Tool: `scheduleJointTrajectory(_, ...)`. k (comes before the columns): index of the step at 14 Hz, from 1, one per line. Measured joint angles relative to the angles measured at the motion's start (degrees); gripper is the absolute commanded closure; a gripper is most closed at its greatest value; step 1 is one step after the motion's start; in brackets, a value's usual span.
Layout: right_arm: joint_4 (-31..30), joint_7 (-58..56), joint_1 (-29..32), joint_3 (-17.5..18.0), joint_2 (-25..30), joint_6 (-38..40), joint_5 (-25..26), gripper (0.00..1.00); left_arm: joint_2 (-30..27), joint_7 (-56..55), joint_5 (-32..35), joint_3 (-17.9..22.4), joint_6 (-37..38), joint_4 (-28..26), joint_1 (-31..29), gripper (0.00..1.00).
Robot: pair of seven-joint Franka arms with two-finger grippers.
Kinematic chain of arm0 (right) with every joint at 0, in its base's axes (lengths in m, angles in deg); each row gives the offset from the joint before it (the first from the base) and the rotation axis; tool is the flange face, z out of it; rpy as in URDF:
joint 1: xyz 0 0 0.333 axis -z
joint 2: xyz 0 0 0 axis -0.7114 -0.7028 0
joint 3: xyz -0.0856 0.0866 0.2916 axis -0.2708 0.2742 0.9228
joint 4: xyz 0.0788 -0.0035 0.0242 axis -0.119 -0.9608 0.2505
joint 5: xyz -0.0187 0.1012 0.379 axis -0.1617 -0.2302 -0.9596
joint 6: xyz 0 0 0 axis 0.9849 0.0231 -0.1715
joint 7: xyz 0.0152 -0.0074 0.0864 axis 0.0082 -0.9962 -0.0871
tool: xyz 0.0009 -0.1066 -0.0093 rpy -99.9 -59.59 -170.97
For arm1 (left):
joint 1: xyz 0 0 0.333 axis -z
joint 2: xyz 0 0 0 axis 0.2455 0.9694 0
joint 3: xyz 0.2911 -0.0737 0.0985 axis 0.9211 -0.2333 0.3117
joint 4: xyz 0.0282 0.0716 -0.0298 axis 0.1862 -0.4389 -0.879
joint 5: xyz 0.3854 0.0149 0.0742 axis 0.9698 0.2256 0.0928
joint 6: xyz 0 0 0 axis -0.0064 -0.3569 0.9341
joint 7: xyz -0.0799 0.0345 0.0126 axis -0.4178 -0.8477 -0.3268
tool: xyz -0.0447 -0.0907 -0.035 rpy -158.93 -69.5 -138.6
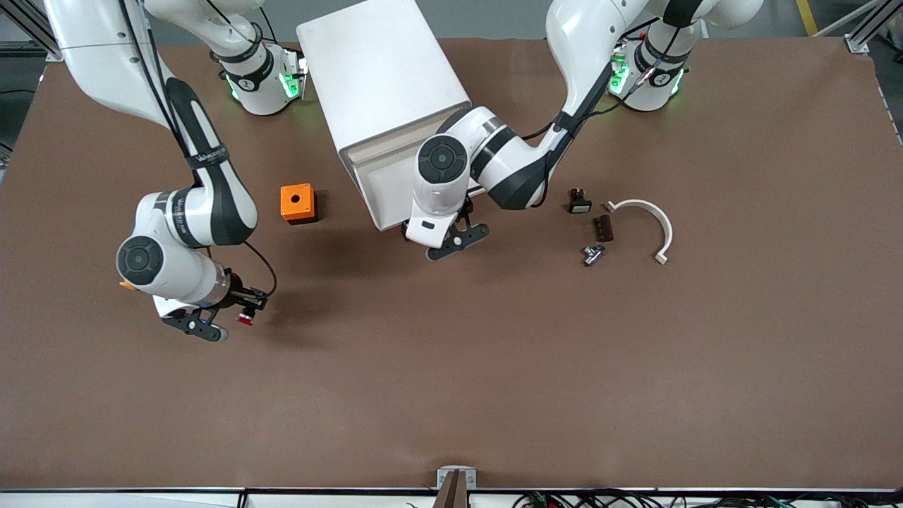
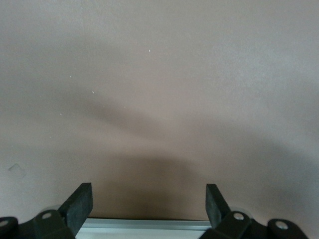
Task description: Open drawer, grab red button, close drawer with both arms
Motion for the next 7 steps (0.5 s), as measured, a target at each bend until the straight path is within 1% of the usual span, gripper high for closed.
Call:
scheduleJointTrajectory(3,-4.75,-7.44,3.65,-0.03,-0.12,-5.22,0.01,1.0,0.0,0.0,0.0,-0.01,0.0,-0.16,1.04,0.0)
scheduleJointTrajectory(6,-6.89,-9.5,5.06,-0.04,-0.04,-5.9,0.42,1.0,0.0,0.0,0.0,-0.01,0.0,-0.23,1.79,0.0)
scheduleJointTrajectory(7,-7.41,-9.58,5.18,-0.12,0.16,-5.86,1.65,1.0,0.0,0.0,0.0,-0.02,0.0,-0.32,2.03,0.0)
